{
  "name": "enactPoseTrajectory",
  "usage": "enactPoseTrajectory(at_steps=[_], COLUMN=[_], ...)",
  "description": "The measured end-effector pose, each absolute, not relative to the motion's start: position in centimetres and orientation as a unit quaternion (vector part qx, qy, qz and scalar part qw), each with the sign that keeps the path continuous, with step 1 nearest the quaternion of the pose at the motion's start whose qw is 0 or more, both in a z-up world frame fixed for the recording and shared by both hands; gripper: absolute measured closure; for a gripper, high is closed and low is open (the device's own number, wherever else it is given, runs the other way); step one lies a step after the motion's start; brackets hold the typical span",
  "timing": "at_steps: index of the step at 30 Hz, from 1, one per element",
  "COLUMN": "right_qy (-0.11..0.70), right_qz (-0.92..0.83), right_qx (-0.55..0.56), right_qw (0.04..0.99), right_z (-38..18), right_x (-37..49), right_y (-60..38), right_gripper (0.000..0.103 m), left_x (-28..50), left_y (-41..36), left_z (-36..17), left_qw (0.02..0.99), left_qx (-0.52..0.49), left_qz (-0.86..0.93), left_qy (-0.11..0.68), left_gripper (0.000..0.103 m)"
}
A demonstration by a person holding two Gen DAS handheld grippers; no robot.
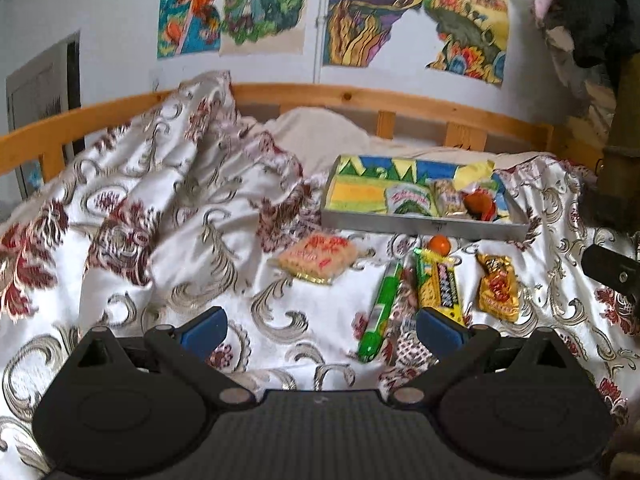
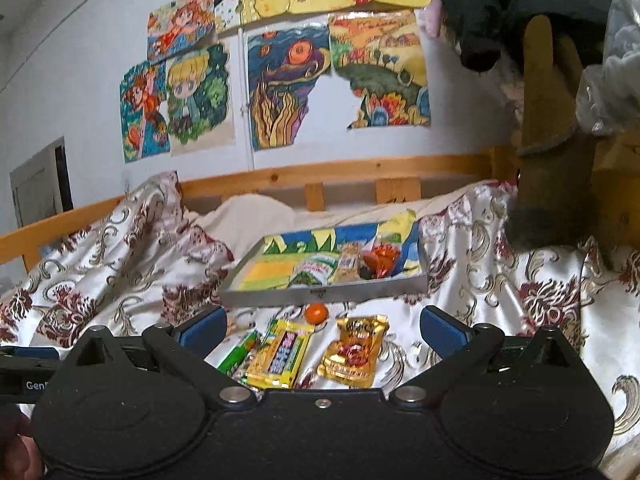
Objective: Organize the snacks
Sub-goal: 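Move both tools back toward the remaining snacks beside the tray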
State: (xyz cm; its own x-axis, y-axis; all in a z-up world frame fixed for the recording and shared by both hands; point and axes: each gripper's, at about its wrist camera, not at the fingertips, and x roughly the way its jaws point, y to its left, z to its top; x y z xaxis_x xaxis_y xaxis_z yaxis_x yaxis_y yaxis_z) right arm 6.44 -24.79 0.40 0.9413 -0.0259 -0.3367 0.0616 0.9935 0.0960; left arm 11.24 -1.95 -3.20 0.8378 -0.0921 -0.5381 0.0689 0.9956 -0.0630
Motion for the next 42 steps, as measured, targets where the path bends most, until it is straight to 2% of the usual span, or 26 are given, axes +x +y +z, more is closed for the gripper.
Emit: enactPoseTrajectory(at_steps=[20, 42], right_qy=[0.241, 0.326], right_qz=[-0.022, -0.040], right_qx=[0.013, 0.031], right_qw=[0.970, 0.944], right_z=[-1.8, -4.3], right_x=[8.8, 11.9], right_y=[-23.1, -23.3], right_gripper=[0.001, 0.001], left_x=[13.0, 17.7], left_y=[-1.2, -1.5], left_z=[-5.1, -7.4], left_qw=[0.948, 0.941], left_qx=[-0.007, -0.006], left_qz=[-0.052, -0.062], left_qy=[0.315, 0.333], left_gripper=[0.001, 0.001])
